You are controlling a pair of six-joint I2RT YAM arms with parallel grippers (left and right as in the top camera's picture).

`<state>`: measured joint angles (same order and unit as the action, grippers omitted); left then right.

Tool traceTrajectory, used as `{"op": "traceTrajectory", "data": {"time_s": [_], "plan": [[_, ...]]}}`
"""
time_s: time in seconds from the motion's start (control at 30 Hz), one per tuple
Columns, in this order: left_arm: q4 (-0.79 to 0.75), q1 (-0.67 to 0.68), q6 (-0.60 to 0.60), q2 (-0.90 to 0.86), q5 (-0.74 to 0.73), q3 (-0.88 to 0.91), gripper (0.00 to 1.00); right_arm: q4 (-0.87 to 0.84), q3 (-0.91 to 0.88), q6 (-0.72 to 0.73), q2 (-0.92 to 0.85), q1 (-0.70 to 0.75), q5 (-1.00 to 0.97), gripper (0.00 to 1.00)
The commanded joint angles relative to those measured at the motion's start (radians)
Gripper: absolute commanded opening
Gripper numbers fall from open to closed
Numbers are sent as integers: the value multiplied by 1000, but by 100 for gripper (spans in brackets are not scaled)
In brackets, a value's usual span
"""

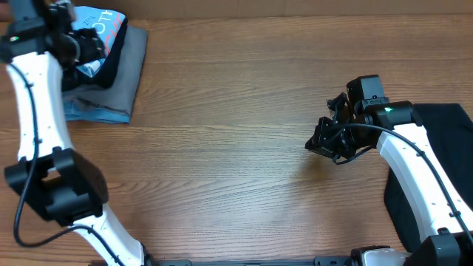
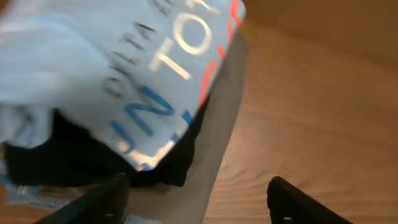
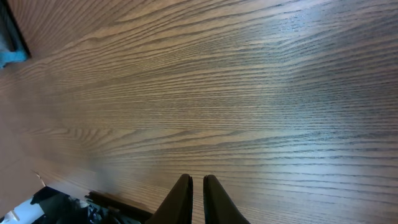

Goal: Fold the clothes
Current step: 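Lower the bundle onto the stack and press it flat with the left gripper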

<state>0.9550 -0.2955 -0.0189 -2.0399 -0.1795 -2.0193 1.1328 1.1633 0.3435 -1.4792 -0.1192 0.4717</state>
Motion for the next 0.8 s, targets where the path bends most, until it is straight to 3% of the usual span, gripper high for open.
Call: {"op": "traceTrajectory", "data": {"time_s": [0.0, 0.17, 0.77], "plan": [[1, 29, 90, -87, 110, -2, 69, -5, 25, 0, 11, 3, 2, 11], [2, 34, 90, -160, 162, -2, 57, 0, 25, 0, 11, 3, 2, 11], [29, 34, 90, -131, 250, -9, 59, -10, 25, 0, 11, 3, 1, 14]]}}
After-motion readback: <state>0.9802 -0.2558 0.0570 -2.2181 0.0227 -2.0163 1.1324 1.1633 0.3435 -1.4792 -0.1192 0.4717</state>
